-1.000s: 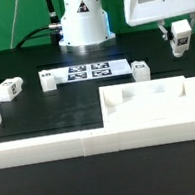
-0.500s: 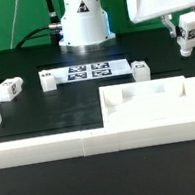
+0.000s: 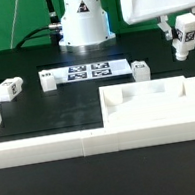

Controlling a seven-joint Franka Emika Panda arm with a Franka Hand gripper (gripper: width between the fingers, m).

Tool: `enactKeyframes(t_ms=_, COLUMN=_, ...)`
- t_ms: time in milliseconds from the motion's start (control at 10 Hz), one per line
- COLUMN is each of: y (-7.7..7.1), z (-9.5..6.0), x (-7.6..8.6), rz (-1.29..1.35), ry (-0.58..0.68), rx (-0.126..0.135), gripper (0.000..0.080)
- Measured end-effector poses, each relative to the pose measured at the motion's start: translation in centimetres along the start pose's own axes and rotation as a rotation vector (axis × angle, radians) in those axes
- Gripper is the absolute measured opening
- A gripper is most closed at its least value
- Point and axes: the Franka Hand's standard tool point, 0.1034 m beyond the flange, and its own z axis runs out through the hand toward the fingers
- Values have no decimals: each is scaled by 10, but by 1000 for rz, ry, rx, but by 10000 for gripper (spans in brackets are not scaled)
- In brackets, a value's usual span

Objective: Assemble one leg

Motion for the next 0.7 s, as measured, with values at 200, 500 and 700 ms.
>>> enactKeyframes(t_ms=200, y=19, z=8, x=26, rz=-45, ry=22, rx=-15, gripper=290)
enactKeyframes(t_ms=500, y=22, z=9, x=31, rz=-62, ry=22, rx=-16, gripper=290)
enactKeyframes(t_ms=700, y=22, z=10, x=30, rz=-66, ry=22, rx=-17, gripper=290)
